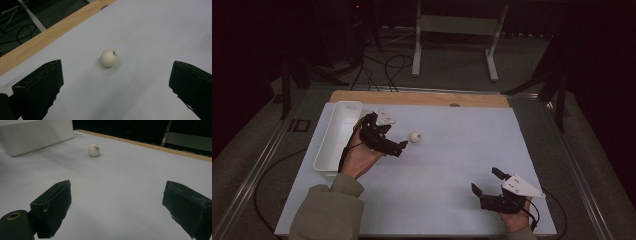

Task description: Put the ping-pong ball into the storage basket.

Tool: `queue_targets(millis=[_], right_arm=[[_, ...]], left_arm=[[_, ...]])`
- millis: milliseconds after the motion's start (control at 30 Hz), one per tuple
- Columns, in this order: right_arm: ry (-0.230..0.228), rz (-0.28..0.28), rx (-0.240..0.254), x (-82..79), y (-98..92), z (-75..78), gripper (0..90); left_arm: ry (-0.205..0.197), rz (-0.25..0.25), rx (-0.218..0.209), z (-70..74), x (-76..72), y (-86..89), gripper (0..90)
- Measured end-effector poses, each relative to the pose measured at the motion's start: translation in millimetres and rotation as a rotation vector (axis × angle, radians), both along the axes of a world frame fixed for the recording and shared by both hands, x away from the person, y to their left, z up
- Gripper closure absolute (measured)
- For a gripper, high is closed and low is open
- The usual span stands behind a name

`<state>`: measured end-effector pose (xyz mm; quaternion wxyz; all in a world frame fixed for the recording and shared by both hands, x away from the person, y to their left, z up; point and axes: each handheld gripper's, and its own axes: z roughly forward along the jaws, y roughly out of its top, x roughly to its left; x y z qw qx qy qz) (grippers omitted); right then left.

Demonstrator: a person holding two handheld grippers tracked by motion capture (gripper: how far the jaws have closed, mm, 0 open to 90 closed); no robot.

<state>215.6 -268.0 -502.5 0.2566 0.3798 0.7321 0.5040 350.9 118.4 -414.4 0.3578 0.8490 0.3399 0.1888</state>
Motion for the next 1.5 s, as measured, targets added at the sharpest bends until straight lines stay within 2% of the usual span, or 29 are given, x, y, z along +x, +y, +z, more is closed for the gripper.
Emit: queue_targets(millis=[667,1033,1500], right_arm=[[-0.001,0.004,0.002,0.3,0.6,0.0,8.3],[-0.001,0.006,0.001,0.5,0.7,-0.1,8.3],[-0.001,0.009,0.0,0.7,0.9,-0.2,8.3]], left_arm=[[0.039,0.025,0.022,-3.8,19.9,-4.6,0.0],[0.065,0.043,0.046,-11.5,32.1,-11.0,0.0],[0.073,0.047,0.057,-16.3,39.8,-17.0,0.0]])
